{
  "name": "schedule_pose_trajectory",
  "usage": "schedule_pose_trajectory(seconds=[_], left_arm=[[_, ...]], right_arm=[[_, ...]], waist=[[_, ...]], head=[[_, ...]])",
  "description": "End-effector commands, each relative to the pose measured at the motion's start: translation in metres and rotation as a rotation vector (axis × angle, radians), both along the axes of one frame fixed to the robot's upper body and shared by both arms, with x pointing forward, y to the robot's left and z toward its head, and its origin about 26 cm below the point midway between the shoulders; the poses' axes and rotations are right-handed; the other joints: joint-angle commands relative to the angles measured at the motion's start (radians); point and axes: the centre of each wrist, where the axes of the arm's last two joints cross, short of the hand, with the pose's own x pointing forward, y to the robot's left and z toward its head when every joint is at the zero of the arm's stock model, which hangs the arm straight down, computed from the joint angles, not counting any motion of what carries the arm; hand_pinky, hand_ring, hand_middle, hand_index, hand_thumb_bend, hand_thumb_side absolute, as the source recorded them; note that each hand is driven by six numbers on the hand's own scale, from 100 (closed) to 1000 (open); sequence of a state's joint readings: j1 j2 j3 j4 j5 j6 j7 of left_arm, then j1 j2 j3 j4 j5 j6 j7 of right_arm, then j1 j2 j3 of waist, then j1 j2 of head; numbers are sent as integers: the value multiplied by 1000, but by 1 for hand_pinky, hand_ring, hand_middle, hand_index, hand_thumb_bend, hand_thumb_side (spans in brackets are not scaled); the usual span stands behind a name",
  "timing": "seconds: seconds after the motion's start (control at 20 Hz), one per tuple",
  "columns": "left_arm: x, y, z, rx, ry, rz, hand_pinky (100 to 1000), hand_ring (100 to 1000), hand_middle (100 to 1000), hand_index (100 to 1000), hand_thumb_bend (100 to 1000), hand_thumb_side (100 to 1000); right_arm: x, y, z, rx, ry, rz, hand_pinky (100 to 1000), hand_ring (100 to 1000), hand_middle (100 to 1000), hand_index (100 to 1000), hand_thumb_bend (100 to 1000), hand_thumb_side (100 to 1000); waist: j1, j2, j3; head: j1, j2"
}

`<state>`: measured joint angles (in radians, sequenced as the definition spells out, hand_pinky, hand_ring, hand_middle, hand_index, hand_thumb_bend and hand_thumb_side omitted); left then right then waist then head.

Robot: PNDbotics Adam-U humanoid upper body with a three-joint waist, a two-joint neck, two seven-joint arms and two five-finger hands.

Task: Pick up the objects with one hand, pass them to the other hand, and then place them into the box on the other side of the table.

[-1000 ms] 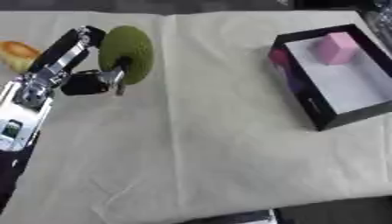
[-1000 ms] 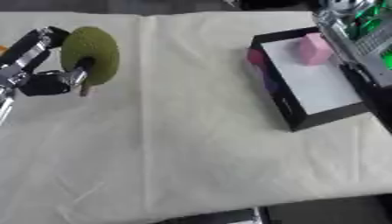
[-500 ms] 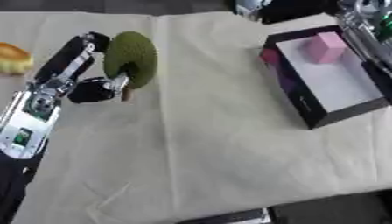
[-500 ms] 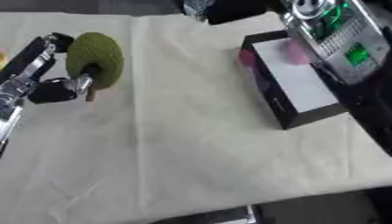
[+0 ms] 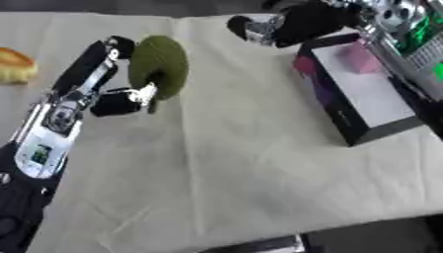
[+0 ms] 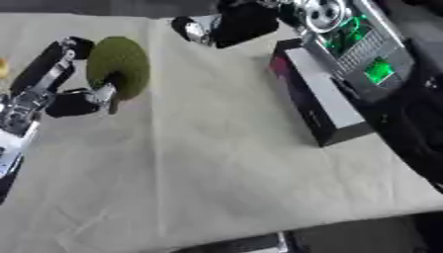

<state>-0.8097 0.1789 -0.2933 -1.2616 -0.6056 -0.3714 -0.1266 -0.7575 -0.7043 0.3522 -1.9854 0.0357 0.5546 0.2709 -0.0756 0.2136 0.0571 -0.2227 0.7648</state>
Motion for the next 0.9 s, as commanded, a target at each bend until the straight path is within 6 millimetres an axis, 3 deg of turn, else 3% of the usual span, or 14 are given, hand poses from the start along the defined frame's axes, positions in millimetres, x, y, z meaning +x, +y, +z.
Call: schedule_pose_trajectory(seconds=[0.05,0.55,0.9], left_arm=[[1,-7,12,-11,-48,-11,658,587,411,475,100,454],[-2,-19,15,0,-110,-39,659,588,415,476,100,386],[-5,-26,17,8,-140,-68,659,588,415,476,100,361]], right_arm=[[-4,3,7,-32,-22,23,799,868,895,916,352,301],[7,9,-2,-98,51,93,801,878,907,937,424,282],[13,8,-6,-101,66,116,800,879,908,944,425,294]], waist=[[-12,-26,1],[-15,-18,6],[-14,-15,8]], head=[[-6,5],[-12,5],[-18,5]])
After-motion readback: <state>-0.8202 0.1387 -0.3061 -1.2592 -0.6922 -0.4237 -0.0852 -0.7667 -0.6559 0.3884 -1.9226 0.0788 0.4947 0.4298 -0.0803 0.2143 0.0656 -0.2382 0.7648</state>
